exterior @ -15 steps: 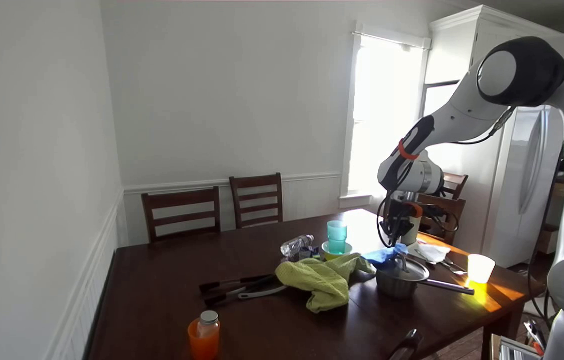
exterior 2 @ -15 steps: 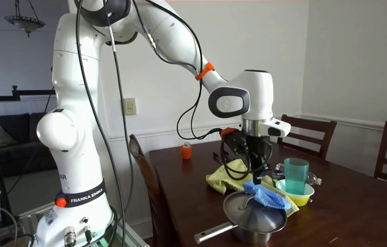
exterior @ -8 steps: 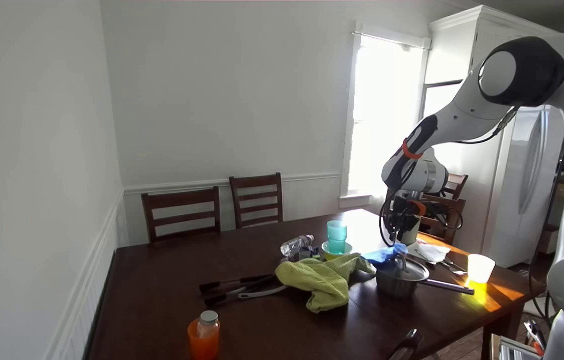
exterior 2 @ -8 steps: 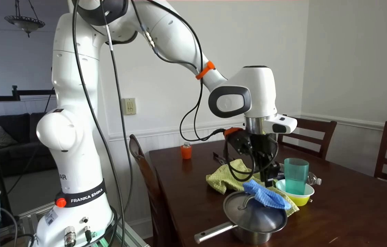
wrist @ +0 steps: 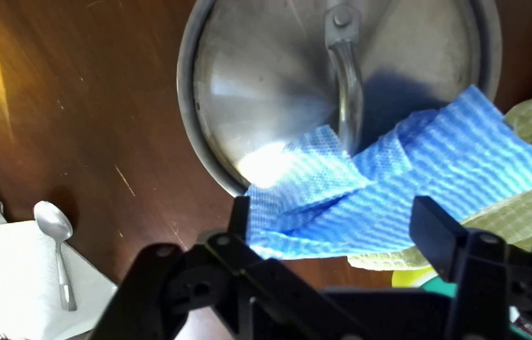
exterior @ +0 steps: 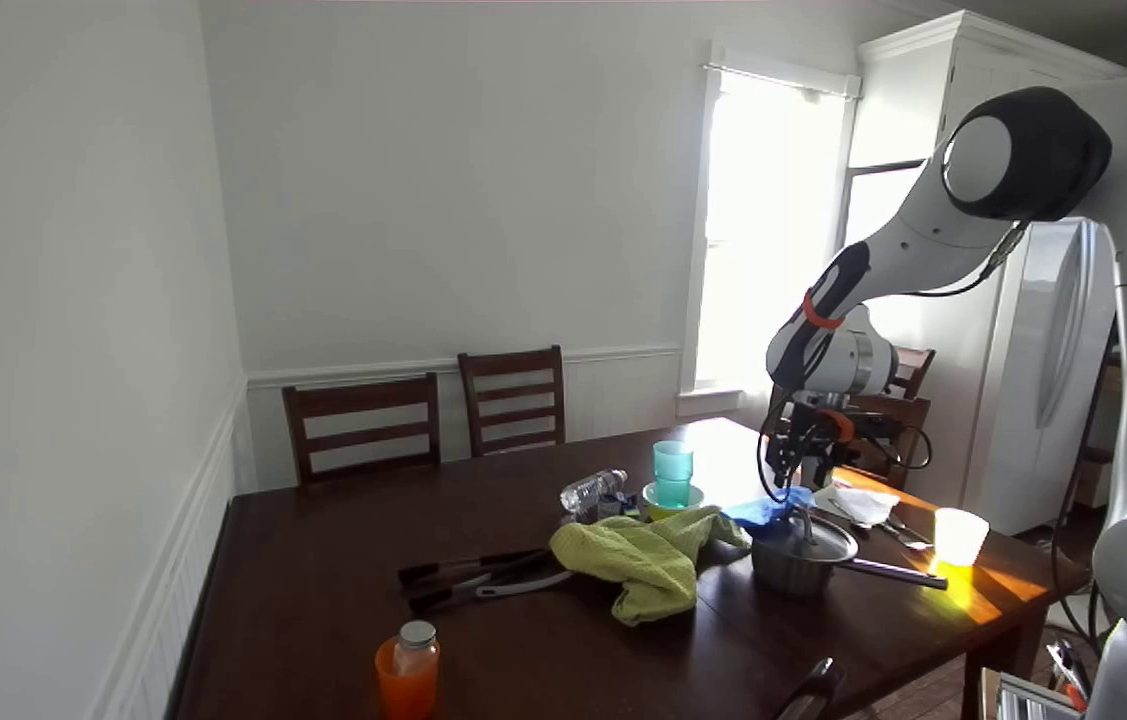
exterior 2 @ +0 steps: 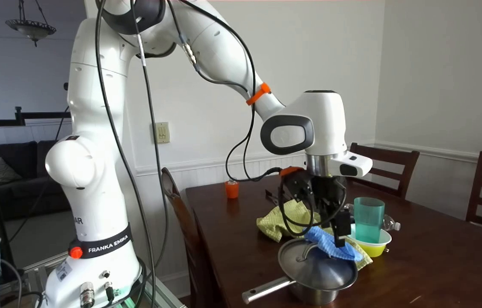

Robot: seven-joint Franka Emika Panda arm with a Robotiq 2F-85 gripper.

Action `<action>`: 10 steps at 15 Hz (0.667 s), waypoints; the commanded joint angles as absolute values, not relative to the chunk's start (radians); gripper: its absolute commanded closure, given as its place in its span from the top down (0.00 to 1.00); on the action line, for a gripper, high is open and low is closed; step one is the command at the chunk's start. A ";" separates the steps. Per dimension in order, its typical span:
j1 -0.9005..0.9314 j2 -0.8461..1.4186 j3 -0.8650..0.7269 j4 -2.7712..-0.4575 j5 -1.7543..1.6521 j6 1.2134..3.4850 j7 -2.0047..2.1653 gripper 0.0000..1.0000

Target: Use the towel to lift the lid put it on the pot and then put the towel on the table

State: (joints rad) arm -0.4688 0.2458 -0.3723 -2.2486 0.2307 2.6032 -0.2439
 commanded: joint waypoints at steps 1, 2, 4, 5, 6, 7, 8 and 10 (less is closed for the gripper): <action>-0.471 0.262 -0.371 -2.247 0.204 2.615 -0.204 0.89; -0.472 0.266 -0.371 -2.245 0.204 2.612 -0.200 0.71; -0.474 0.270 -0.369 -2.244 0.207 2.611 -0.198 0.64; -0.474 0.270 -0.367 -2.245 0.208 2.611 -0.199 0.55; -0.475 0.272 -0.366 -2.245 0.209 2.611 -0.200 0.48; -0.476 0.272 -0.365 -2.246 0.210 2.611 -0.203 0.40; -0.476 0.273 -0.364 -2.247 0.210 2.613 -0.208 0.34; -0.477 0.271 -0.363 -2.248 0.211 2.613 -0.210 0.19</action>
State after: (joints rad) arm -0.4686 0.2708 -0.3688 -2.2481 0.2307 2.6033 -0.2260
